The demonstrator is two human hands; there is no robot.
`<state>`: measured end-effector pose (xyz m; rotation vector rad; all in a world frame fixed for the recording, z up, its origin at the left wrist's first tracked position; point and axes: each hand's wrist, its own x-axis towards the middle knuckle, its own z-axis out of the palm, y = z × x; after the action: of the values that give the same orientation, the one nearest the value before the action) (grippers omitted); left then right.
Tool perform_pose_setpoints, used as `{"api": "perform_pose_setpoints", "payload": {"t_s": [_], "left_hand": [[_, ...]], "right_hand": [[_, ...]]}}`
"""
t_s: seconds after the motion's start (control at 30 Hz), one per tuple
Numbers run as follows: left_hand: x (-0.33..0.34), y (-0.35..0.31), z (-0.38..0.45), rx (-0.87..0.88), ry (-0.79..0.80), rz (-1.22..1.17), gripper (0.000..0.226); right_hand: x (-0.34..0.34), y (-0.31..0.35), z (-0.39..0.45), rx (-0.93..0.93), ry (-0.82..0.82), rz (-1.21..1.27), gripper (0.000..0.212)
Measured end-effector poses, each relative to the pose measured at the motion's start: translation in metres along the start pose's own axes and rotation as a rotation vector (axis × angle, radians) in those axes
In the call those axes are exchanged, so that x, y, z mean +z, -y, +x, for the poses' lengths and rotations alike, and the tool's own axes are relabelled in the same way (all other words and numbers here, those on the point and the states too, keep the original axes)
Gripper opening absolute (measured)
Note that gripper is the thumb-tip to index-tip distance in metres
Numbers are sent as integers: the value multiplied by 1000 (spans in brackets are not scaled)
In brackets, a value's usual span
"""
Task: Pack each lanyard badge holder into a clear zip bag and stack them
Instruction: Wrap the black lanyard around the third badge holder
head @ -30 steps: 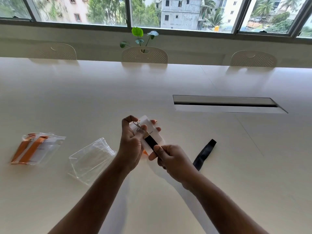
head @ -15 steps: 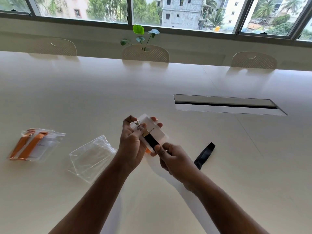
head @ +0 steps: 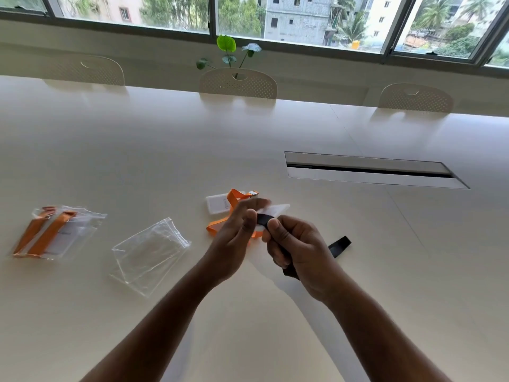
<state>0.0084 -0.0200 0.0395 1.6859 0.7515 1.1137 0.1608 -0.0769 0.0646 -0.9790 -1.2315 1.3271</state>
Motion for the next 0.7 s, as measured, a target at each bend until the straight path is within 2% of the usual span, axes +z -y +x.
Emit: {"api": "perform_pose_setpoints", "payload": {"t_s": [0.07, 0.13, 0.17, 0.33, 0.53, 0.7], "left_hand": [[1, -2, -2, 19, 133, -84, 57], [5, -2, -5, 14, 200, -165, 52], [7, -4, -5, -2, 209, -203, 46], [9, -6, -2, -171, 192, -428, 69], [14, -5, 2, -322, 95, -658, 82], [8, -14, 9, -337, -86, -799, 84]], "right_hand": [[-3, 2, 3, -1, 30, 75, 31], [-3, 5, 5, -1, 57, 108, 30], [-3, 5, 7, 0, 68, 114, 30], [1, 4, 10, 10, 83, 90, 30], [9, -4, 6, 132, 77, 52, 32], [12, -6, -1, 213, -18, 21, 36]]}}
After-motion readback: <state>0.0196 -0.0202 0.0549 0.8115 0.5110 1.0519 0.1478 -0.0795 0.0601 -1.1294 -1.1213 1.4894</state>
